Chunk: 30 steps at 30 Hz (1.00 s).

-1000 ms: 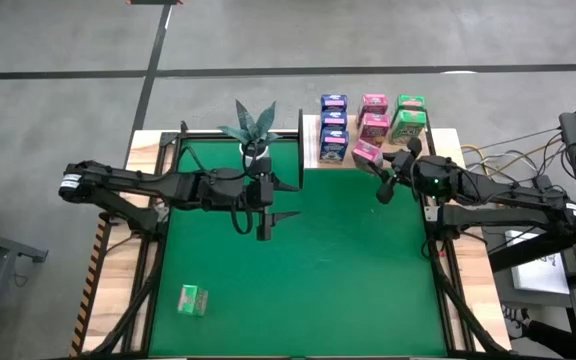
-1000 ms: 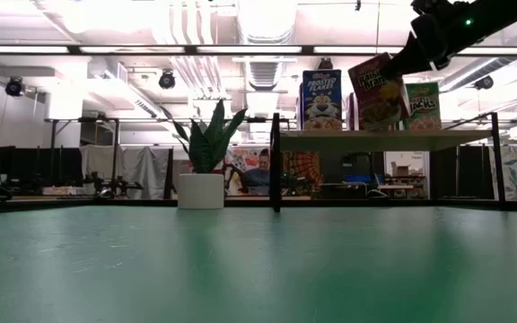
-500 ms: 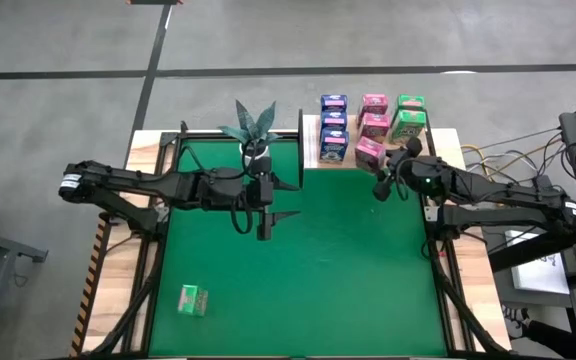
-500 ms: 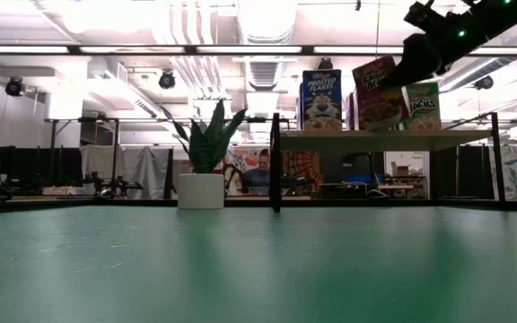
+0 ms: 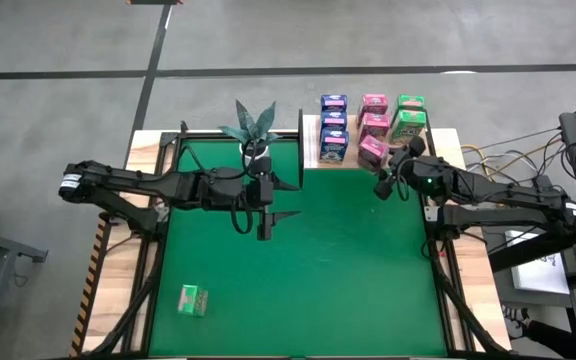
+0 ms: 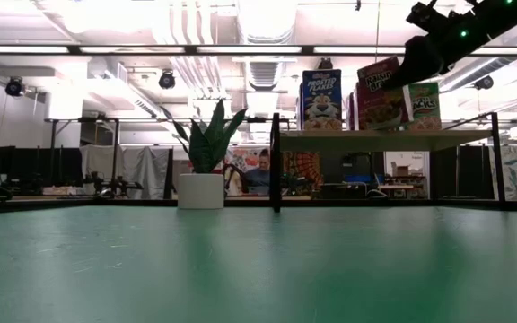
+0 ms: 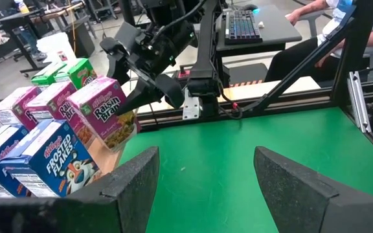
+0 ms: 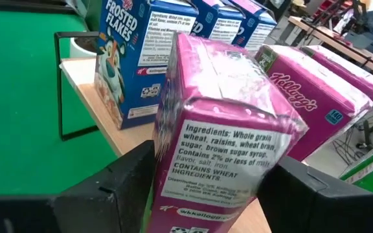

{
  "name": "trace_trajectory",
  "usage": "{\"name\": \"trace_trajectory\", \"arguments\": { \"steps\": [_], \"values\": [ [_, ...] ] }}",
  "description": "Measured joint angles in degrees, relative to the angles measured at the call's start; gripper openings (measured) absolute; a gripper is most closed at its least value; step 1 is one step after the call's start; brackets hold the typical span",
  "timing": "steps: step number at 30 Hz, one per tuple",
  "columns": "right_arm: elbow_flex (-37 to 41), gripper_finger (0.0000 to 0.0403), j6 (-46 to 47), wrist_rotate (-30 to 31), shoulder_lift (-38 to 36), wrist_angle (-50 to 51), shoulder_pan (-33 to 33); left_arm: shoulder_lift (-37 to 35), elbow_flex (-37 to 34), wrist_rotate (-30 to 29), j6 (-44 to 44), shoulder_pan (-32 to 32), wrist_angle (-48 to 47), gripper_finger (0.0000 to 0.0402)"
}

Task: Stack cereal on shelf
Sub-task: Put the pink cereal box on the shelf aligned with the other pink cereal boxes

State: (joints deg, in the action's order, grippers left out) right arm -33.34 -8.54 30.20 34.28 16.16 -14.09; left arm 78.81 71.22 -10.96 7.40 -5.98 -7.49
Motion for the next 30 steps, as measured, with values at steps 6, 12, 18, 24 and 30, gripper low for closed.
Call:
{"name": "trace_trajectory", "arguments": {
  "steps": [6, 12, 18, 24, 30],
  "values": [
    [-0.02, 0.0249, 2.39, 0.02, -0.33, 0.31, 0.01, 0.00, 0.00, 0.00, -0.44, 0.00, 0.00, 0.0235],
    [-0.02, 0.0264, 3.41, 1.65, -0.46, 1.34, 0.01, 0.00, 0.00, 0.00, -0.46, -0.09, 0.02, 0.0235],
    [-0.02, 0.0261, 2.75, 2.89, -0.46, 1.64, 0.05, 0.00, 0.00, -0.01, -0.46, -0.20, 0.00, 0.0235],
    [-0.02, 0.0236, 2.45, 3.00, -0.46, 1.15, 0.05, 0.02, 0.00, 0.00, -0.44, -0.20, 0.02, 0.0235],
    [-0.11, 0.0226, 1.48, 4.19, -0.46, -0.69, 0.05, 0.02, 0.00, 0.00, -0.44, -0.20, 0.52, 0.0235]
  ]
}}
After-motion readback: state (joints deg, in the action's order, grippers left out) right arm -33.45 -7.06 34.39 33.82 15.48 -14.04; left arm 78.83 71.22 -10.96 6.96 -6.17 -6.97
